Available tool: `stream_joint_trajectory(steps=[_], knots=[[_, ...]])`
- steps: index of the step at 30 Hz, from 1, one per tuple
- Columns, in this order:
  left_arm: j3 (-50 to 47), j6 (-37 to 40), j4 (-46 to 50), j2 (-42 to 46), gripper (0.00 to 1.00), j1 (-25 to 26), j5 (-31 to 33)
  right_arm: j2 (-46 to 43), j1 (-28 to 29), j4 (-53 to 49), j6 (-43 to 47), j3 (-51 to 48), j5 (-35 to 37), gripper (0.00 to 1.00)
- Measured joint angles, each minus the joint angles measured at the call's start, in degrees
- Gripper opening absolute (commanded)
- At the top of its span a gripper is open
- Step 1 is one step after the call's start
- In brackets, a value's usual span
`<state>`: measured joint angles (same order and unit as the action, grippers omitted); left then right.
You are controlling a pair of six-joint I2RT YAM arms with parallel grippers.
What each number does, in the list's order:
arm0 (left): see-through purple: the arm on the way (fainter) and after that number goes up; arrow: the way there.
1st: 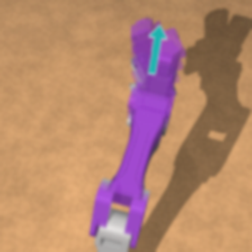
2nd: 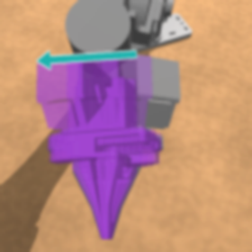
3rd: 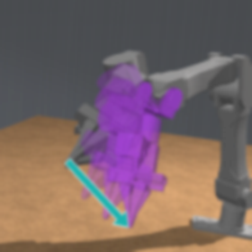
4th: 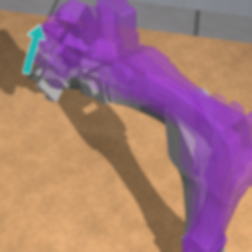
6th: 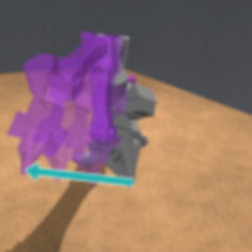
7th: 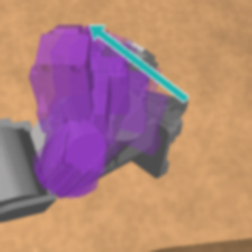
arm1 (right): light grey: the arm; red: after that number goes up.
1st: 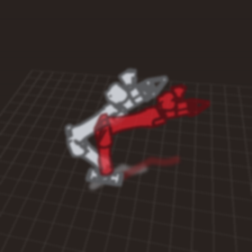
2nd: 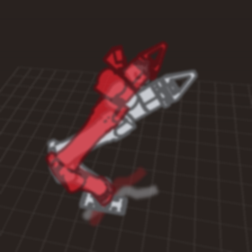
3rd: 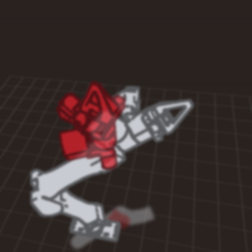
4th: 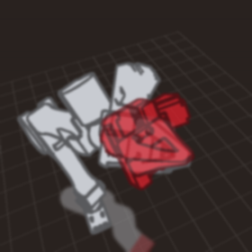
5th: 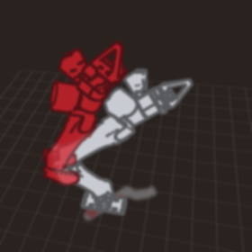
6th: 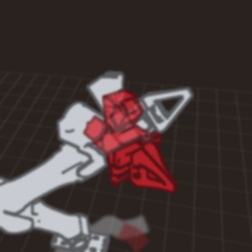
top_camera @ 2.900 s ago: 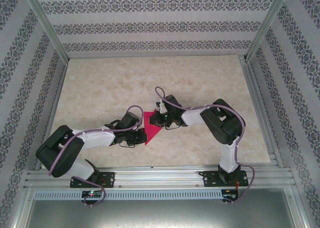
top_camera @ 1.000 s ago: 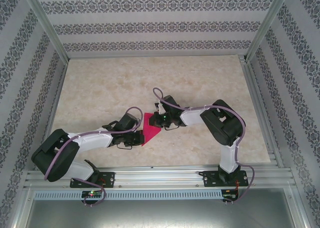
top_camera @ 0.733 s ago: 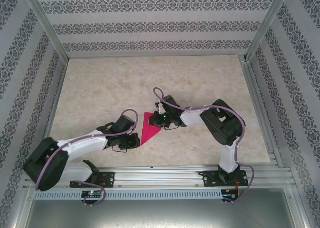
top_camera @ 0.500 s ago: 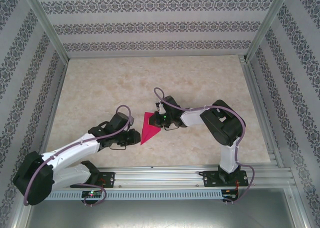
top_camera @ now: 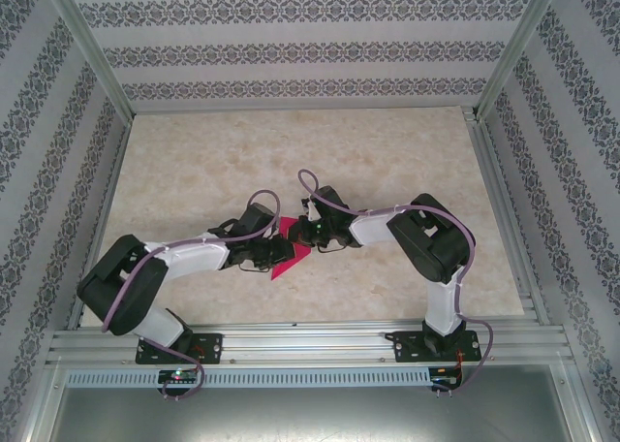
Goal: Fold a paper plane with a square sheet of paper (pick it up from the middle)
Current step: Fourth fold the wing at the center of the table.
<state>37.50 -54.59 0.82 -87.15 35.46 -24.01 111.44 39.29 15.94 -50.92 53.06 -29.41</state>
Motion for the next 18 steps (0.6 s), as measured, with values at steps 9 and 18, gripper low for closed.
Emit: stream_joint_trajectory(steps=[9,18], knots=[[-4.4,-1.9,-5.1,-1.1,0.18,-0.4,0.2,0.0,0.3,0.7,0.0,-0.3,0.2,0.06],[-10.3,-3.2,-10.8,2.7,0.19,-0.7,-1.2,0.1,1.1,0.8,0.0,-0.3,0.2,0.06]])
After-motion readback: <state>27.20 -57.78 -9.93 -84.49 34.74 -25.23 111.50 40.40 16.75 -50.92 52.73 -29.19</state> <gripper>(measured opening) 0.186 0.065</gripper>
